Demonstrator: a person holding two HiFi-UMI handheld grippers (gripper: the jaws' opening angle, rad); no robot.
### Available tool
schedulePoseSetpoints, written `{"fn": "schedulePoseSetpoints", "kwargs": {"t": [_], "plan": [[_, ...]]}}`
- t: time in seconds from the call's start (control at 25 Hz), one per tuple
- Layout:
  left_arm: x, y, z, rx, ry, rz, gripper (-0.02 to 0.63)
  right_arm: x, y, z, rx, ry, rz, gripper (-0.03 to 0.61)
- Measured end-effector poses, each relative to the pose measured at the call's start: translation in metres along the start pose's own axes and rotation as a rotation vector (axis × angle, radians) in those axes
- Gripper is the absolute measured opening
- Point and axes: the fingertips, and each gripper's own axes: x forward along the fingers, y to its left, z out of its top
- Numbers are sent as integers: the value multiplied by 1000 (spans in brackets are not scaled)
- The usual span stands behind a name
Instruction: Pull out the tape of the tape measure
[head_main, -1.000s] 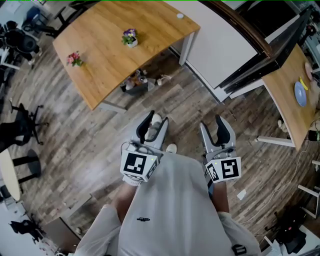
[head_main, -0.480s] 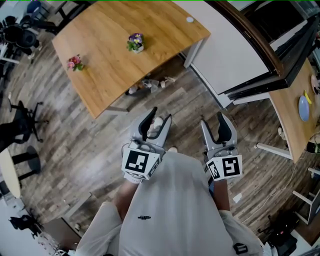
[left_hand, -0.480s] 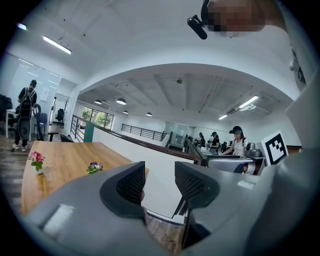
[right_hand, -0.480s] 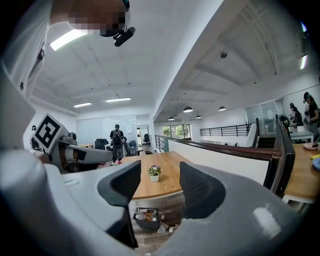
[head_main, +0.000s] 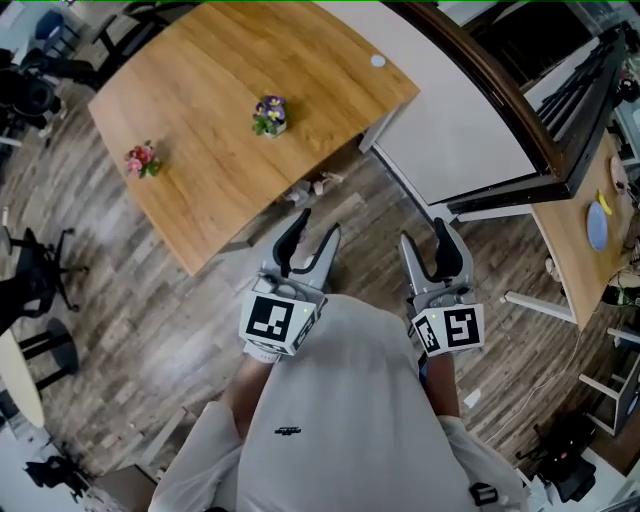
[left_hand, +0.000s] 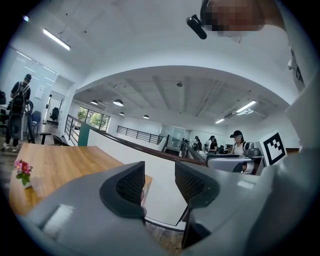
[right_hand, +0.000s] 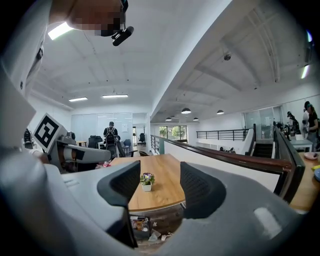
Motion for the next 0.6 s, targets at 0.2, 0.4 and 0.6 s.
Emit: {"fn": "schedulePoseSetpoints", "kwargs": {"t": [0.2, 0.4, 0.6], "plan": [[19, 30, -13, -17, 29, -51, 186, 25, -1, 6, -11, -3, -51, 253], [27, 50, -11, -18, 44, -68, 187, 31, -8, 2, -4, 22, -97, 253], [33, 52, -17, -26, 53, -75, 187, 37, -17, 0, 4, 32, -109, 253]]}}
